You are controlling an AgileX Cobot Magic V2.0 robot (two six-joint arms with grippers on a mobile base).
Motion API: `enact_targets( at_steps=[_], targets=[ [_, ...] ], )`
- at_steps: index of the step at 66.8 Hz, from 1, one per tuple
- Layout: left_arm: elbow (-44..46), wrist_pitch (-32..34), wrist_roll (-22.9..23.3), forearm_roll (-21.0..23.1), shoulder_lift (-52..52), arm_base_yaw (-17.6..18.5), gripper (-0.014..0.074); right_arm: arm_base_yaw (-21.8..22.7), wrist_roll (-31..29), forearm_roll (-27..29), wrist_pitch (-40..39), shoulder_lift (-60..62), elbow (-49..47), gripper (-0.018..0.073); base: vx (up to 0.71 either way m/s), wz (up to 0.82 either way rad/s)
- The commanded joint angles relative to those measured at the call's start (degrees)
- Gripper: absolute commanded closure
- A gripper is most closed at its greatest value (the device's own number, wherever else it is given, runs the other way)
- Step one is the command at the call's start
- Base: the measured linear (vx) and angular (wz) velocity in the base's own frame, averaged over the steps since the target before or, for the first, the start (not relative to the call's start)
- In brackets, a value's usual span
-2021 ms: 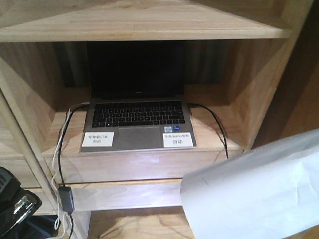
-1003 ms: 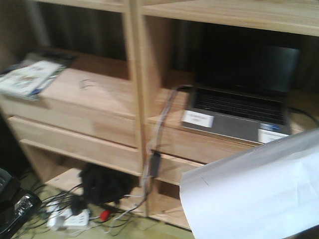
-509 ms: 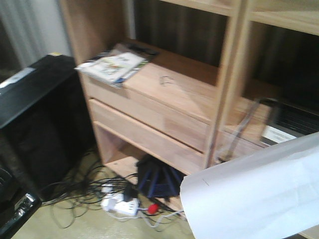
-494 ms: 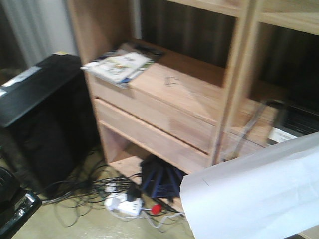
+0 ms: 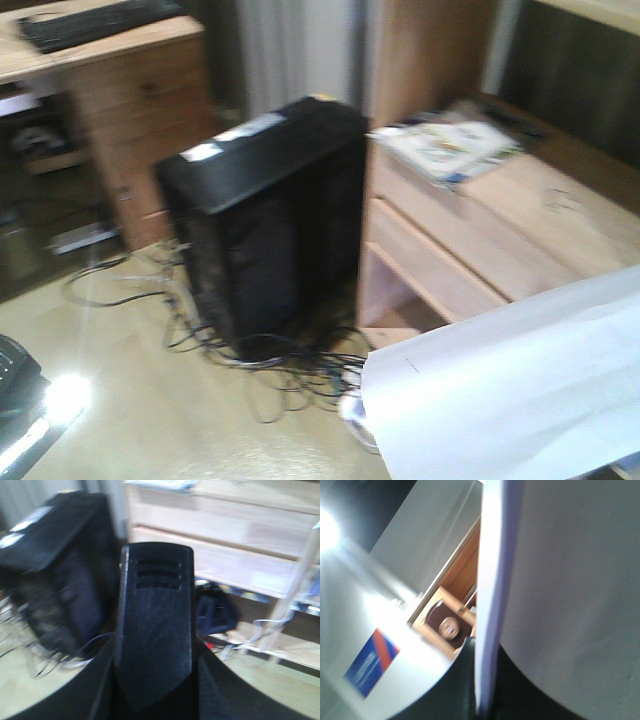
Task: Grab stapler and paper to desk for stapling
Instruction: 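Drive the base away from the shelf toward the wooden desk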
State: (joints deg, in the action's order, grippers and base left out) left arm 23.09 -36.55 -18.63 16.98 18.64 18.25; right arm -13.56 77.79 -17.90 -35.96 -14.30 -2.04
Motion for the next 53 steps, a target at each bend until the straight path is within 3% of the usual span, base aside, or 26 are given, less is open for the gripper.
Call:
enact_targets(
  at_steps=[1,33,53],
  targets=[
    [2.01,5.99,0.11,1.34,0.36,0.15,0.0603,-0.03,-0.64,-0.05,-3.72,-0.49,-1.45,0.0561,0.04,0.81],
    [2.01,5.91,0.11,1.34,0.36,0.15,0.0603,-0.03,-0.64,-0.05,-3.72,-0.49,-1.45,0.0561,0.05,0.79],
    [2.01,5.62,0.11,1.34,0.36,0.15,0.0603,-0.03,-0.64,-0.05,-3.72,-0.49,-1.45,0.0561,0.12,0.48]
  ],
)
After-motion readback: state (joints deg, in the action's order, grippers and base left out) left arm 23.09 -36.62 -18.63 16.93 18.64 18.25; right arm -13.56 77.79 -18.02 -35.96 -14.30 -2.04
